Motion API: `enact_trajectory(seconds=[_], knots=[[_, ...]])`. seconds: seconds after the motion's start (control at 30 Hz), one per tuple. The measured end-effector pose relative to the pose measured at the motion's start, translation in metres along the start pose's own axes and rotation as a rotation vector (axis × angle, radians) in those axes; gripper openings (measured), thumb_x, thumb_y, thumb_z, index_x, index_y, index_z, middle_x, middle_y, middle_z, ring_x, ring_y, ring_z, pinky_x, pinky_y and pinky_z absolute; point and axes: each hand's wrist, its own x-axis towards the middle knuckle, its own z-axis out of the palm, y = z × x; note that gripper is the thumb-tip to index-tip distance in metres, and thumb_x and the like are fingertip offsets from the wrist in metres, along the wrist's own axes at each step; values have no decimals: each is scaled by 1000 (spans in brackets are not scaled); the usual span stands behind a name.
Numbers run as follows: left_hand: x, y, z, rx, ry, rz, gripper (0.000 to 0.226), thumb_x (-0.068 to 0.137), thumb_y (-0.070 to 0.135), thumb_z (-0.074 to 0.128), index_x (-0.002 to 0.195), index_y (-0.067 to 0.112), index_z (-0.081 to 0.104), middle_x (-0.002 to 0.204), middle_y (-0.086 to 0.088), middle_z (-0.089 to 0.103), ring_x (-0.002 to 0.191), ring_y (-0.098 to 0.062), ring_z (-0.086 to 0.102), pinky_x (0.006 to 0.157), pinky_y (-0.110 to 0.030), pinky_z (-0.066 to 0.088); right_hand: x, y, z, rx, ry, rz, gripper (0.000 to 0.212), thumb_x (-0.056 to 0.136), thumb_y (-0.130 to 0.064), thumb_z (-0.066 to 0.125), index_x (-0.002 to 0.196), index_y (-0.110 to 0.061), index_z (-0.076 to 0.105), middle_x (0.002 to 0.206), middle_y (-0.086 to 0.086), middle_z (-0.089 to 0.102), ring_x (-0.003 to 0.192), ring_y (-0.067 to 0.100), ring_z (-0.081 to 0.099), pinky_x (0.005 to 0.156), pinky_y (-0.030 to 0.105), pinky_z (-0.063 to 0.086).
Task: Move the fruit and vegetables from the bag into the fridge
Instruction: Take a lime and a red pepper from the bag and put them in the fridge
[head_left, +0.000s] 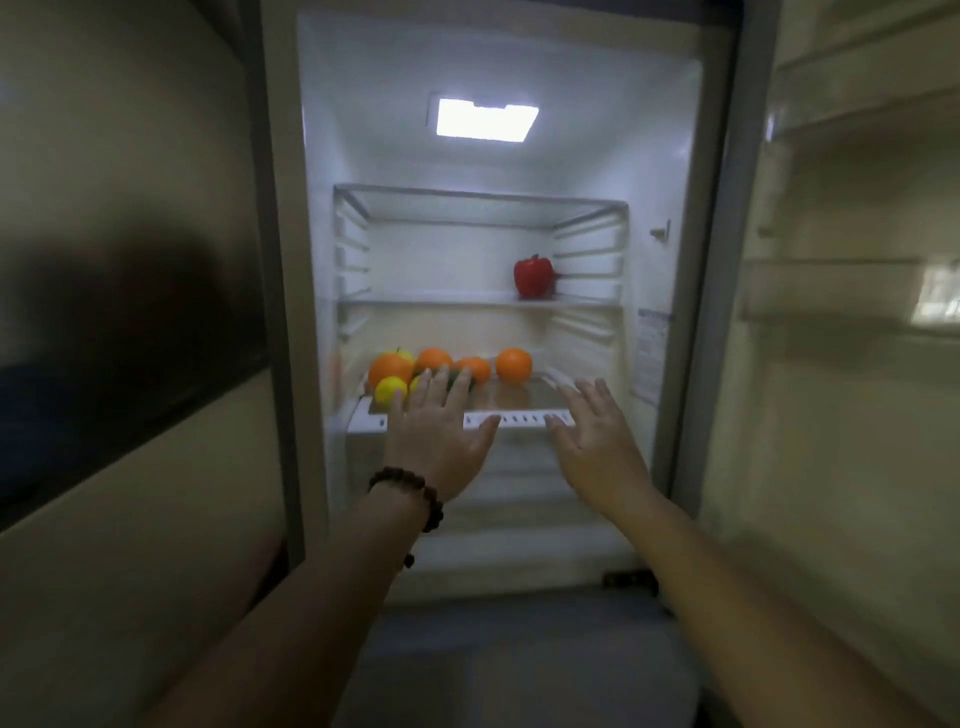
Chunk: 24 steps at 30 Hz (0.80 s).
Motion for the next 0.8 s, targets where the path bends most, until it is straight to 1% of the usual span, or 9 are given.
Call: enact_trajectory(seconds=[0.1, 0.2, 0.3, 0.4, 0.47, 0.53, 0.63, 0.7, 0.8], knots=[[-63, 25, -15, -46, -79, -56, 66, 92, 58, 33, 147, 24, 21, 155, -2, 20, 143, -19, 13, 116, -47, 8, -65, -4, -10, -26, -44, -30, 50, 98, -37, 37, 144, -18, 33, 156, 6, 19, 146, 20, 5, 119, 41, 7], [-125, 48, -26, -40, -210, -117, 67, 92, 59, 29, 148, 26, 15, 157, 1, 15, 144, -17, 9, 117, -46, 6, -130, -7, -20, -50, -23, -61, 53, 95, -41, 35, 140, -13, 40, 152, 12, 28, 144, 27, 15, 117, 45, 17], [-181, 67, -33, -7, -296, -141, 68, 92, 60, 27, 148, 26, 12, 157, 1, 15, 144, -17, 10, 117, -47, 8, -186, -6, -26, -52, -104, -23, 49, 97, -36, 39, 142, -15, 37, 154, 8, 23, 145, 23, 9, 118, 44, 15], [-228, 80, -35, 13, -376, -152, 69, 92, 61, 24, 149, 26, 8, 157, 3, 13, 144, -16, 7, 117, -44, 5, -234, -3, -31, -54, -129, -21, 60, 93, -47, 27, 139, -12, 41, 152, 12, 29, 144, 27, 15, 114, 49, 23], [-253, 89, -36, 14, -419, -137, 69, 92, 61, 22, 149, 25, 7, 158, 3, 11, 145, -15, 4, 117, -44, 2, -261, 1, -36, -59, -125, -3, 65, 90, -49, 24, 138, -10, 44, 150, 13, 32, 143, 29, 18, 113, 49, 26], [-272, 98, -37, 10, -447, -113, 69, 92, 61, 21, 149, 25, 7, 158, 3, 10, 145, -15, 3, 117, -43, 1, -288, 5, -47, -82, -138, 45, 63, 90, -47, 27, 137, -9, 44, 150, 14, 32, 143, 30, 20, 114, 48, 24], [-295, 114, -38, -8, -472, -59, 69, 92, 61, 20, 149, 25, 9, 157, 2, 11, 145, -15, 3, 118, -43, 1, -328, 18, -65, -149, -112, 96, 63, 90, -47, 26, 135, -9, 46, 148, 15, 36, 141, 31, 23, 114, 44, 15], [-309, 127, -38, -39, -477, -21, 68, 92, 61, 21, 149, 25, 10, 157, 2, 12, 144, -16, 4, 118, -42, 1, -355, 26, -76, -169, -110, 154, 65, 89, -49, 22, 137, -11, 45, 149, 12, 34, 143, 27, 17, 112, 37, 10], [-335, 151, -42, -142, -520, 54, 67, 93, 59, 22, 149, 25, 9, 157, 3, 11, 144, -16, 3, 117, -42, 1, -397, 35, -92, -191, -79, 255, 59, 91, -46, 28, 138, -15, 44, 151, 8, 32, 144, 24, 15, 115, 38, 16]])
